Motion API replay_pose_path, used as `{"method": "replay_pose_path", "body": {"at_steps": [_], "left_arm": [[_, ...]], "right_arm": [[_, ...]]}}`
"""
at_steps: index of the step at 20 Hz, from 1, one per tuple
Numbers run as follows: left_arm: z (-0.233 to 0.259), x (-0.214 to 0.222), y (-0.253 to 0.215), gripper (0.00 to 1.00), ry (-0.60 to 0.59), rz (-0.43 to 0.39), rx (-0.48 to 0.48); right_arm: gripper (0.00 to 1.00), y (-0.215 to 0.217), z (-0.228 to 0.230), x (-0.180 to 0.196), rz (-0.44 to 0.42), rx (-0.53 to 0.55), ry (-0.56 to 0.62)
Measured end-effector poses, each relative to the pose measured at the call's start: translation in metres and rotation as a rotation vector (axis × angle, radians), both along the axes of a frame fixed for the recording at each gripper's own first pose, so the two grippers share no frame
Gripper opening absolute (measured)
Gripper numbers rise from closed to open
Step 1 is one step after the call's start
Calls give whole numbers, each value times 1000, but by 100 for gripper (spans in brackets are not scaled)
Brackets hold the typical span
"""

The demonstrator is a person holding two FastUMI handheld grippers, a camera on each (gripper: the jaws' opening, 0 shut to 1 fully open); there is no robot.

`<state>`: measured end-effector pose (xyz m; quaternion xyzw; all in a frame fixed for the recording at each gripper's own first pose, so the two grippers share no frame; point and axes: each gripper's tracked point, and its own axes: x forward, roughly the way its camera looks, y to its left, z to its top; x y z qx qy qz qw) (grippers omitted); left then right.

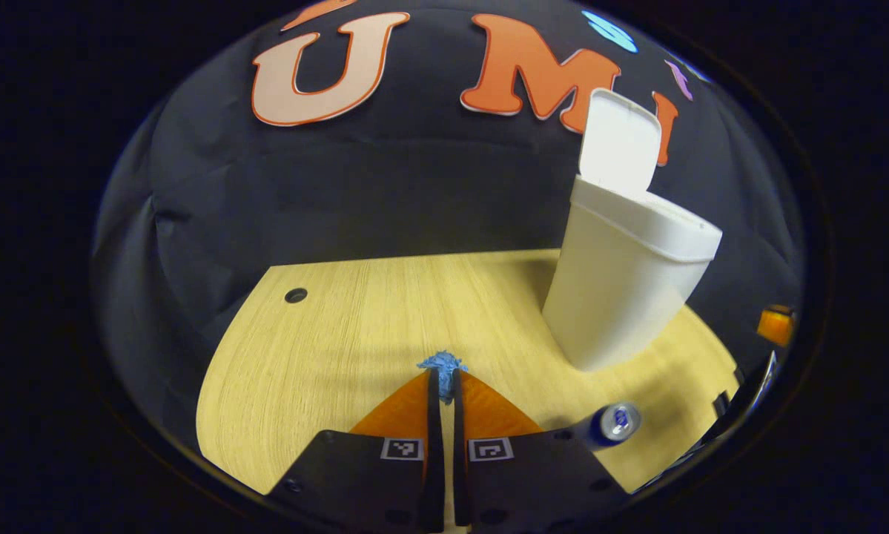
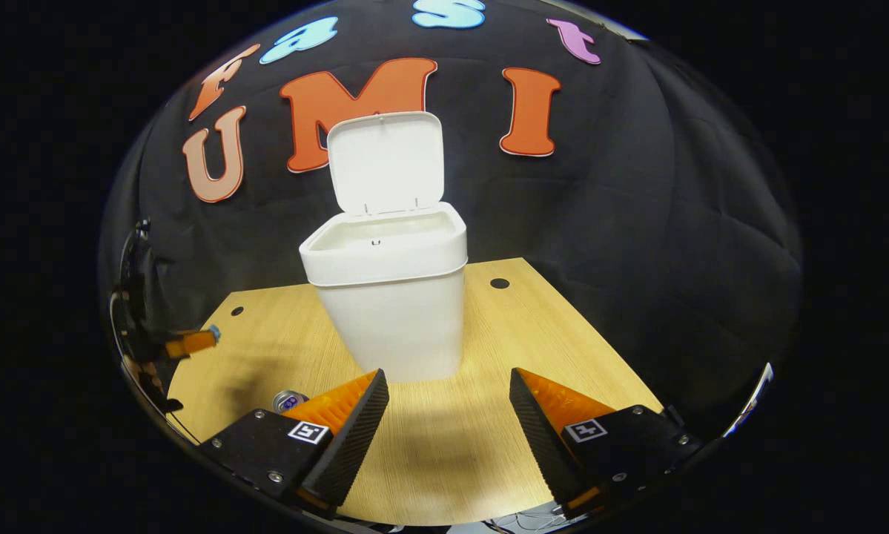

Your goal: Press the lid of the desktop garbage bin to open it, pick up the crumpled paper on the desktop and throw it into the bin, then pick up the pop can on the desktop and drop it into the bin, and finally close the garbage bin lid.

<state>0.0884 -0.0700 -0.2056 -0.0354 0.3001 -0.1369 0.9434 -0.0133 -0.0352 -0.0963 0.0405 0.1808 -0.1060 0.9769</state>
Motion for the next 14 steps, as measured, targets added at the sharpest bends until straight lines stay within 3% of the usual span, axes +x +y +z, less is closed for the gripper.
{"method": "replay_pose_path", "body": {"at_steps": [4, 5, 6, 10, 14], "left_arm": [[65, 44, -17, 8, -63, -31, -14], [43, 36, -31, 8, -80, -49, -14], [75, 53, -36, 8, -92, -65, -17], [108, 72, -81, 8, -136, -142, -44], [146, 83, -132, 8, -202, -234, -55]], "right_arm": [[100, -9, 9, -1, -3, -39, -18], [100, -14, 11, 0, -7, -42, -25], [100, -16, 12, 0, -9, -36, -27], [100, -23, 0, -3, -24, 38, -2], [100, -39, -5, -9, -53, 24, 16]]}}
